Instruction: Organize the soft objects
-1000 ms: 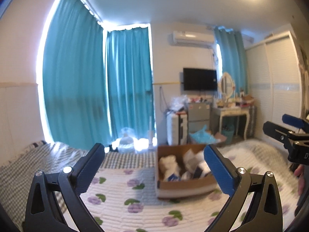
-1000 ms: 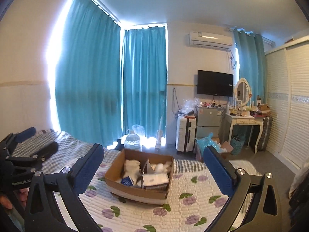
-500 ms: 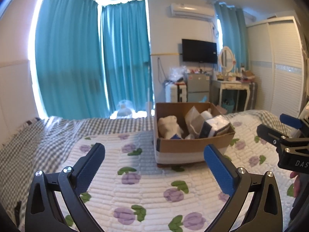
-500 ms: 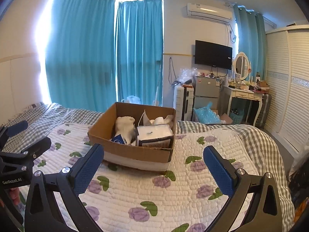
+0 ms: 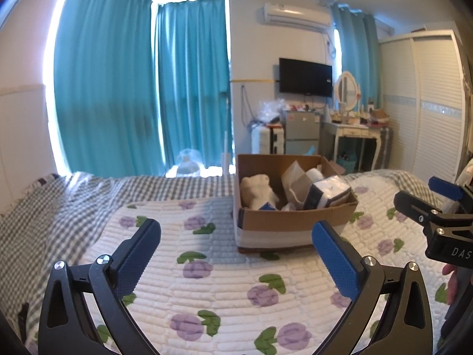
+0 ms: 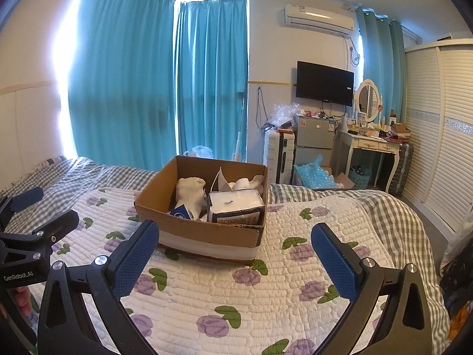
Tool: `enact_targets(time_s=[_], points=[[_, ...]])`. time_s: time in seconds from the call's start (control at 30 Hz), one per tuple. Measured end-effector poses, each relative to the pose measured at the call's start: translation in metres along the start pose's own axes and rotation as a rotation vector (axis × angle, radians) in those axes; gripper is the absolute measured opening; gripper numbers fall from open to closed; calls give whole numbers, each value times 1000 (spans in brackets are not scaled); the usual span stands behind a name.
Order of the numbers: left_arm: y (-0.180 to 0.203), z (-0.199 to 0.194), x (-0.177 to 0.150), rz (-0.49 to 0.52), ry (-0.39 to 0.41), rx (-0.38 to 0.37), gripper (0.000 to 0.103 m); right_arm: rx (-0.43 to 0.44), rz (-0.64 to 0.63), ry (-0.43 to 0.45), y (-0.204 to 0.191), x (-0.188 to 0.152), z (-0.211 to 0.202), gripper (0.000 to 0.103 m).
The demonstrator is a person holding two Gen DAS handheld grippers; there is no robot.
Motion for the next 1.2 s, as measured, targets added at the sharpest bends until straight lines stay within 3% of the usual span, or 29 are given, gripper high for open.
enact_targets(time_s=[1.2], points=[[-2,-2,2,-15,-2,-3,103,-5,2,-15,-3,-1,0,103]])
Point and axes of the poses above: each gripper's, at about its wrist camera, not at the fingertips, and z roughly the way its jaws point, y to its right, x to its top, the point moved 1 cm from there along z, roughly the way its jaws point, and after that the axes turned 5 degrees about -x, right-handed, at the moved point
